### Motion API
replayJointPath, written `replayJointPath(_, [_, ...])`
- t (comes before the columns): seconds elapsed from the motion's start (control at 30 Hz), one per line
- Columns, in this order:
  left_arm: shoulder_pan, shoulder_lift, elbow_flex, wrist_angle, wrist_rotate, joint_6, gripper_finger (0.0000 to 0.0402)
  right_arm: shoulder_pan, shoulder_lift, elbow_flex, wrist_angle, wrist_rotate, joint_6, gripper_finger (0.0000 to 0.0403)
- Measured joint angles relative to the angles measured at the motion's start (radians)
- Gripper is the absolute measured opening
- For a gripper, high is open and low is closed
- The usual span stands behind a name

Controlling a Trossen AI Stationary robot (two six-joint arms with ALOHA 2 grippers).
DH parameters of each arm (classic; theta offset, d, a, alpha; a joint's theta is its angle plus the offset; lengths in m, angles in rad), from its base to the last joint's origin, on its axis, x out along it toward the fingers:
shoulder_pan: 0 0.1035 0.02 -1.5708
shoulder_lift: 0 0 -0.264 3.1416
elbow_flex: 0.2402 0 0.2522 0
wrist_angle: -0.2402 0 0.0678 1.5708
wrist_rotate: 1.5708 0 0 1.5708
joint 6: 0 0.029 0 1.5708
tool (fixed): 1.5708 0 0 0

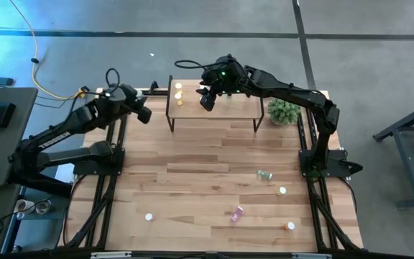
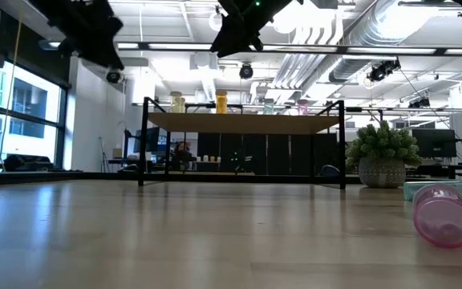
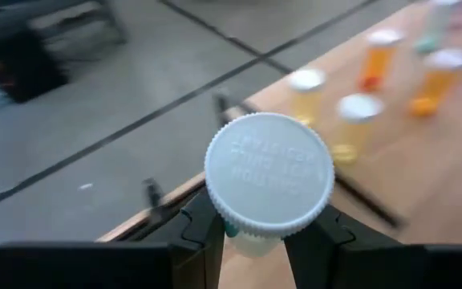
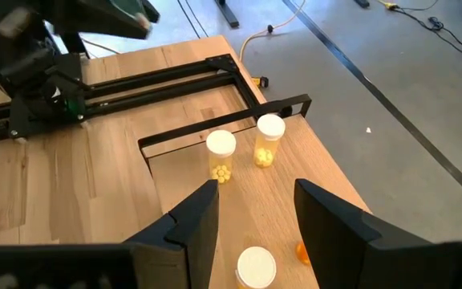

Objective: Pick and place medicine bottles onto shelf by color
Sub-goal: Put the top blue pill bottle on the shelf aligned with the other blue pill bottle

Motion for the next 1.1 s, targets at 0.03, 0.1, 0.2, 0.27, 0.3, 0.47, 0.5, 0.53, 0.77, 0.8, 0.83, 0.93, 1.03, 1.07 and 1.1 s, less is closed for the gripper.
replayJointPath(0.03, [0.0, 0.0, 0.017, -0.006, 0.036, 0.0, 0.0095, 0.0, 0.0, 0.0, 0.001, -0.003, 0.0, 0.0156])
replayJointPath(0.1, [0.0, 0.0, 0.044, -0.004, 0.116, 0.0, 0.0095, 0.0, 0.0, 0.0, 0.001, -0.018, 0.001, 0.0156])
replayJointPath(0.2, [-0.001, 0.0, 0.073, -0.004, 0.251, 0.0, 0.0095, 0.007, 0.0, 0.0, 0.001, -0.032, 0.0, 0.0156])
replayJointPath(0.27, [-0.001, 0.0, 0.085, -0.004, 0.335, 0.0, 0.0095, 0.016, 0.0, 0.0, 0.007, -0.034, -0.008, 0.0156])
replayJointPath(0.3, [-0.001, 0.0, 0.089, -0.004, 0.372, 0.0, 0.0095, 0.022, 0.0, 0.0, 0.014, -0.038, -0.015, 0.0156])
replayJointPath(0.47, [-0.04, 0.001, 0.091, -0.005, 0.493, -0.003, 0.0095, 0.049, 0.0, 0.0, 0.045, -0.103, -0.046, 0.0156])
replayJointPath(0.5, [-0.055, 0.001, 0.091, -0.005, 0.504, -0.009, 0.0095, 0.055, 0.0, 0.0, 0.055, -0.118, -0.049, 0.0156])
replayJointPath(0.53, [-0.07, 0.004, 0.091, -0.005, 0.513, -0.016, 0.0095, 0.06, 0.0, 0.0, 0.066, -0.138, -0.056, 0.0156])
replayJointPath(0.77, [-0.223, 0.047, 0.092, -0.023, 0.53, -0.064, 0.0095, 0.106, 0.0, 0.0, 0.16, -0.211, -0.069, 0.0156])
replayJointPath(0.8, [-0.248, 0.056, 0.092, -0.031, 0.529, -0.072, 0.0095, 0.115, 0.0, 0.0, 0.169, -0.212, -0.07, 0.0157])
replayJointPath(0.83, [-0.269, 0.066, 0.092, -0.036, 0.529, -0.079, 0.0095, 0.124, 0.0, 0.0, 0.18, -0.212, -0.069, 0.0159])
replayJointPath(0.93, [-0.332, 0.098, 0.092, -0.038, 0.529, -0.09, 0.0095, 0.153, -0.001, 0.0, 0.204, -0.212, -0.045, 0.0169])
replayJointPath(1.03, [-0.382, 0.133, 0.092, -0.038, 0.526, -0.09, 0.0095, 0.186, -0.001, 0.0, 0.213, -0.215, 0.004, 0.0184])
replayJointPath(1.07, [-0.395, 0.145, 0.092, -0.038, 0.526, -0.087, 0.0095, 0.196, -0.001, 0.0, 0.213, -0.215, 0.017, 0.019])
replayJointPath(1.1, [-0.407, 0.158, 0.092, -0.038, 0.526, -0.082, 0.0095, 0.206, -0.001, 0.0, 0.213, -0.214, 0.035, 0.0196])
